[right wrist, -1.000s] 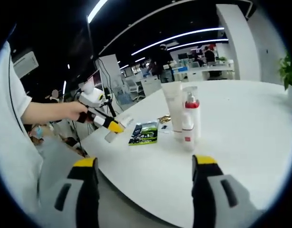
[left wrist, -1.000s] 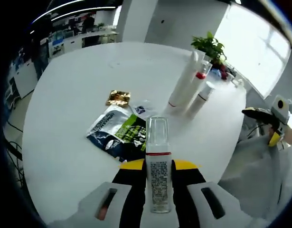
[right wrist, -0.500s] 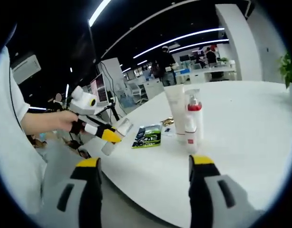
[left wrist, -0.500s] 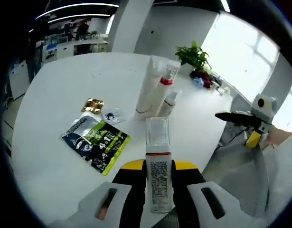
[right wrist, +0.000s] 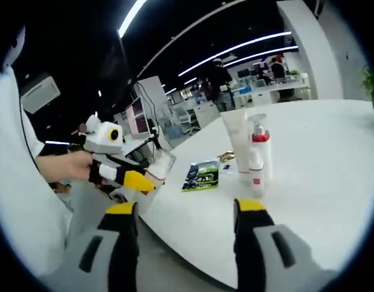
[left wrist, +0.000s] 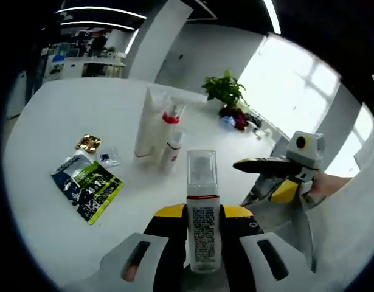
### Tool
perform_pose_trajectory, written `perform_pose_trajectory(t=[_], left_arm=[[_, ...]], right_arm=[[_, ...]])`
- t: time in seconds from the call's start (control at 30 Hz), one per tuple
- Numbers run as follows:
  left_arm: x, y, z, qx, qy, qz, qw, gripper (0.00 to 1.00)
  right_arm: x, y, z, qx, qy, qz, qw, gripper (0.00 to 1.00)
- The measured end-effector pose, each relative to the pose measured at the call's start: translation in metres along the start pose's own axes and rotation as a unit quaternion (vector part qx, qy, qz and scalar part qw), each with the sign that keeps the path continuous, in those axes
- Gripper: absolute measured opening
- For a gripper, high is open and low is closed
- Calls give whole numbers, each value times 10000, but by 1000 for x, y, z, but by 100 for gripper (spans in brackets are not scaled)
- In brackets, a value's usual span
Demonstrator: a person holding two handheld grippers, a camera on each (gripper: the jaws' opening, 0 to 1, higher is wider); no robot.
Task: Arrange the skincare products in the storage area until every visible bottle or jar stands upright without overlapping.
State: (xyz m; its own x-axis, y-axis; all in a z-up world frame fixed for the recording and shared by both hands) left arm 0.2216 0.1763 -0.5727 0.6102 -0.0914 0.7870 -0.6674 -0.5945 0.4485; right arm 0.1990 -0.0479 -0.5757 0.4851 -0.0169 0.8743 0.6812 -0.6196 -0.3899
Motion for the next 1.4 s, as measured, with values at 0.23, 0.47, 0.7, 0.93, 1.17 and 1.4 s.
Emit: perform_pose_trajectory(t=[0.23,0.47,0.7,0.93,1.17,1.4], left_arm=[[4,19,-1,-380,325,9,9987,17],[16,32,3,-796,661,85,9946,17],[26,41,3,-1056,937,65,9900,17],[30,47,0,-1220,1019,146,9872,17],[28,50,3,-1352,933,215,9862,17],[30,52,8,-1450,906,236,9850,17]], right_arm=[[18,-10,5,416,672,805,9936,62],[44,-20,15,796,774,784,9907,58],[59,-25,20,1078,872,820,9869,50],[65,-29,23,1277,928,916,9832,42],[65,-34,24,1375,756,953,9830,35],[66,-34,24,1284,804,1009,9833,22]])
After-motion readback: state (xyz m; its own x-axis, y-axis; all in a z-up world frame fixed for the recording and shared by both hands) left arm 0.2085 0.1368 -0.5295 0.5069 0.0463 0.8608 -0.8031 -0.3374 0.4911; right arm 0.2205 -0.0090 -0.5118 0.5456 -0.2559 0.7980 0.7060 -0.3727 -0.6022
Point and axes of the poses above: the point that each gripper's makers call its tool centre point, and the gripper's own axes: z roughly forward along the fingers, y roughly to its right, x roughly out of its top, the point moved 9 cm from there along -z, roughly backward along the fingers, and after that the axes turned 3 degrees about z, right-handed, at the moved point
